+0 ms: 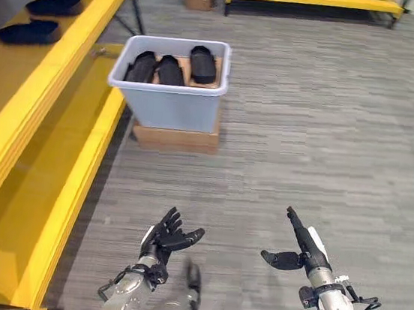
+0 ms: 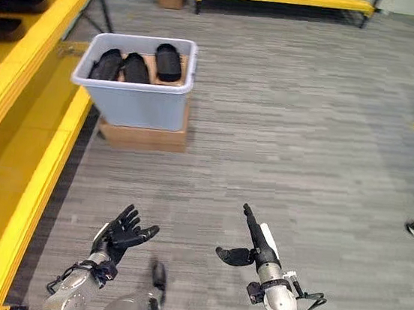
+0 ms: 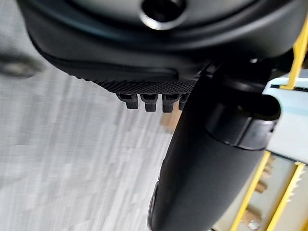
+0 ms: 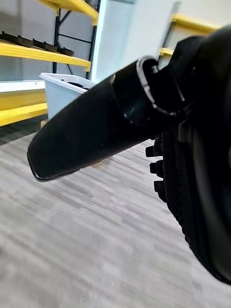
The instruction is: Move parts from the plastic box to the shelf.
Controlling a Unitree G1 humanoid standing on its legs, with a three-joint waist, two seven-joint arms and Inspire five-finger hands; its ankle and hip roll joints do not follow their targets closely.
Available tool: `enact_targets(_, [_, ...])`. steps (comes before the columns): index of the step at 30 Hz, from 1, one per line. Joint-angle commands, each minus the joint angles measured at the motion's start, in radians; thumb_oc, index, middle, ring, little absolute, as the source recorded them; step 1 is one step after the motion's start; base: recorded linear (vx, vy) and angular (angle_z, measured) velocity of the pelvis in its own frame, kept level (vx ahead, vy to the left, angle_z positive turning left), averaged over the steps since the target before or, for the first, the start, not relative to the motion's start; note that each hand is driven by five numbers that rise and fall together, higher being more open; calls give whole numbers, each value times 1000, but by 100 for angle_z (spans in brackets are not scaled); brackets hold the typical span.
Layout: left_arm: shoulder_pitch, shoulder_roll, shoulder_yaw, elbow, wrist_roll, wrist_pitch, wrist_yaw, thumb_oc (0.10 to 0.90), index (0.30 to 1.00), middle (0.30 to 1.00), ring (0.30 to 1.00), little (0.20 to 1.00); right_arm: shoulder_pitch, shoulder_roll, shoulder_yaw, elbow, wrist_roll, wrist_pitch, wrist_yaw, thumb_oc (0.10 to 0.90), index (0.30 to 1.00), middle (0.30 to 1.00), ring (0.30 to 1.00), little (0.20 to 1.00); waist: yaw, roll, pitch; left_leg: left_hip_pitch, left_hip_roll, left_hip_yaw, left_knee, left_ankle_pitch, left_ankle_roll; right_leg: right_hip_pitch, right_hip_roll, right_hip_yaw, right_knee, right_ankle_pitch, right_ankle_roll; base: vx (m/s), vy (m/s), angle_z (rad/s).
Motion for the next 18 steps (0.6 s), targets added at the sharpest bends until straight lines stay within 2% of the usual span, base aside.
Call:
enact_targets(1, [-38,27,6,-122,98,-72,14,900,1000,1000,1000,1000,-36,-25,-34,-121,5,-82,-84,900,1000,1000,1000,1000,0,12,-129,-26,92,-37,47,-108,-170,-31,-251,-44,57,300,79,269,170,7])
enact_targets(2, [-42,29,3,-124,101,-68,17,900,1000,1000,1000,1000,-37,-22,-36,-119,3,-82,-88,900,1000,1000,1000,1000,2,10,-131,-25,85,-35,50,-113,-164,-34,-259,-49,83,318,83,385,180,20])
enact_targets(3, [-58,35,-8,-124,109,-51,35,900,1000,1000,1000,1000,-44,-7,-36,-108,-5,-78,-108,900,1000,1000,1000,1000,9,-4,-134,-1,49,-36,54,-144,-145,-44,-304,-73,188,389,107,268,162,37])
enact_targets(4, [-67,37,-11,-122,115,-47,45,900,1000,1000,1000,1000,-52,3,-31,-100,-8,-77,-120,900,1000,1000,1000,1000,15,2,-131,7,46,-19,57,-146,-127,-73,-331,-93,260,432,109,411,195,54])
enact_targets(5, [-74,40,-17,-121,124,-51,59,900,1000,1000,1000,1000,-63,13,-17,-87,-5,-80,-140,900,1000,1000,1000,1000,17,-5,-126,40,25,-18,52,-172,-120,-107,-349,-90,323,429,122,322,117,58])
enact_targets(6, [-78,40,-20,-119,130,-54,70,900,1000,1000,1000,1000,-76,20,-7,-76,-7,-81,-152,900,1000,1000,1000,1000,14,8,-120,53,35,-8,46,-167,-108,-149,-295,-96,312,415,100,303,30,32])
enact_targets(7, [-78,41,-21,-118,129,-56,72,900,1000,1000,1000,1000,-78,22,-5,-75,-9,-82,-154,900,1000,1000,1000,1000,11,10,-118,60,35,-8,42,-169,-107,-168,-275,-94,301,408,99,239,-51,6])
enact_targets(9, [-76,44,-22,-116,125,-66,77,900,1000,1000,1000,1000,-84,26,1,-67,-11,-88,-161,900,1000,1000,1000,1000,-6,15,-106,98,34,-12,22,-172,-108,-246,-205,-97,244,374,91,217,-82,-12])
enact_targets(10, [-74,50,-18,-123,126,-61,73,900,1000,1000,1000,1000,-84,25,0,-64,-10,-94,-162,900,1000,1000,1000,1000,-13,19,-97,120,36,-17,10,-173,-113,-273,-179,-115,199,334,80,384,-228,-12])
enact_targets(11, [-66,61,-4,-151,125,-49,65,900,1000,1000,1000,1000,-88,14,-10,-65,0,-98,-154,900,1000,1000,1000,1000,-23,19,-82,165,33,-26,-20,-183,-123,-317,-122,-169,-39,295,55,393,-245,-6])
enact_targets(12, [-61,64,-1,-162,123,-46,65,900,1000,1000,1000,1000,-88,9,-12,-69,-1,-99,-151,900,1000,1000,1000,1000,-31,15,-74,189,26,-35,-30,-193,-125,-325,-106,-174,-126,301,52,470,-274,0])
enact_targets(14, [-54,69,-1,-173,116,-42,60,900,1000,1000,1000,1000,-83,-1,-16,-77,-14,-103,-149,900,1000,1000,1000,1000,-56,11,-64,227,10,-63,-43,-213,-123,-377,-91,-150,-253,374,65,338,-149,9])
enact_targets(15, [-44,70,-6,-183,114,-47,51,900,1000,1000,1000,1000,-72,-6,-24,-84,-26,-110,-148,900,1000,1000,1000,1000,-81,12,-52,269,-1,-97,-54,-235,-118,-449,-88,-120,-288,448,87,470,-196,32])
enact_targets(16, [-37,70,-20,-191,117,-55,38,900,1000,1000,1000,1000,-59,-2,-30,-86,-41,-123,-155,900,1000,1000,1000,1000,-103,20,-43,308,0,-128,-63,-257,-113,-507,-87,-98,-293,491,102,572,-293,64])
enact_targets(17, [-28,74,-34,-199,117,-65,23,900,1000,1000,1000,1000,-52,-1,-35,-85,-57,-137,-163,900,1000,1000,1000,1000,-116,19,-50,317,-1,-147,-65,-277,-113,-500,-75,-60,-329,491,92,654,-443,80])
enact_targets(18, [-19,62,-60,-193,133,-79,17,900,1000,1000,1000,1000,-57,-4,-21,-64,-56,-142,-178,900,1000,1000,1000,1000,-118,17,-75,336,-2,-152,-50,-301,-120,-467,-69,-73,-343,486,74,618,-454,111])
